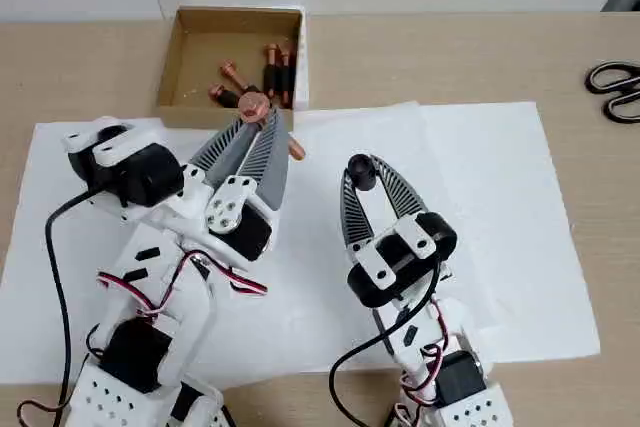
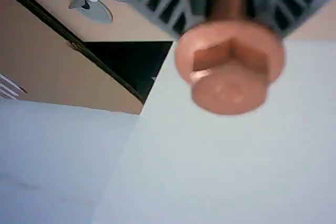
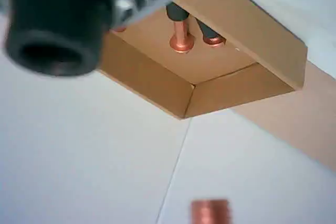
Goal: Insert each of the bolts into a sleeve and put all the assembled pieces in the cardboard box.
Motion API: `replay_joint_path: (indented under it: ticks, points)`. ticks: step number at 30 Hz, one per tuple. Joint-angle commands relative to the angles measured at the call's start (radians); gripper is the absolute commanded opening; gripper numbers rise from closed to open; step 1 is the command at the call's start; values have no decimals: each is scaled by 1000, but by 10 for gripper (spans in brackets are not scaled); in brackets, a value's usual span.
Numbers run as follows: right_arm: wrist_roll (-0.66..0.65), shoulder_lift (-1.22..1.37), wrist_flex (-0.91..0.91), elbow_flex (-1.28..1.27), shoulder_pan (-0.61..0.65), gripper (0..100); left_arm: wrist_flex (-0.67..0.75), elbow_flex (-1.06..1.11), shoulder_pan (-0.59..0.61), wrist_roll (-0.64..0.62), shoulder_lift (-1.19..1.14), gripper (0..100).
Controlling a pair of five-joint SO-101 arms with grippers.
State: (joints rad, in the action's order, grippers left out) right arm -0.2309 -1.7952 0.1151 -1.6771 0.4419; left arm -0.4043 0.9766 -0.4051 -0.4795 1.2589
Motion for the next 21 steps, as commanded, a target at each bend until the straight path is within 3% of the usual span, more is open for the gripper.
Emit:
replay_joint_path:
  ticks: [1,6,13,17,21]
  points:
    - [9,-15,-22,-5,10,5,29,-62,-14,21,0,6]
    - [6,-10,-19,-6,56,4,37,-67,-32,163,5,6]
    - [8,-7,7,-6,59,4,37,-107,-140,169,0,6]
    - [5,-15,79,-3,61,4,35,-104,-143,169,3,6]
    - [5,-16,27,-5,61,4,35,-104,-143,169,8,6]
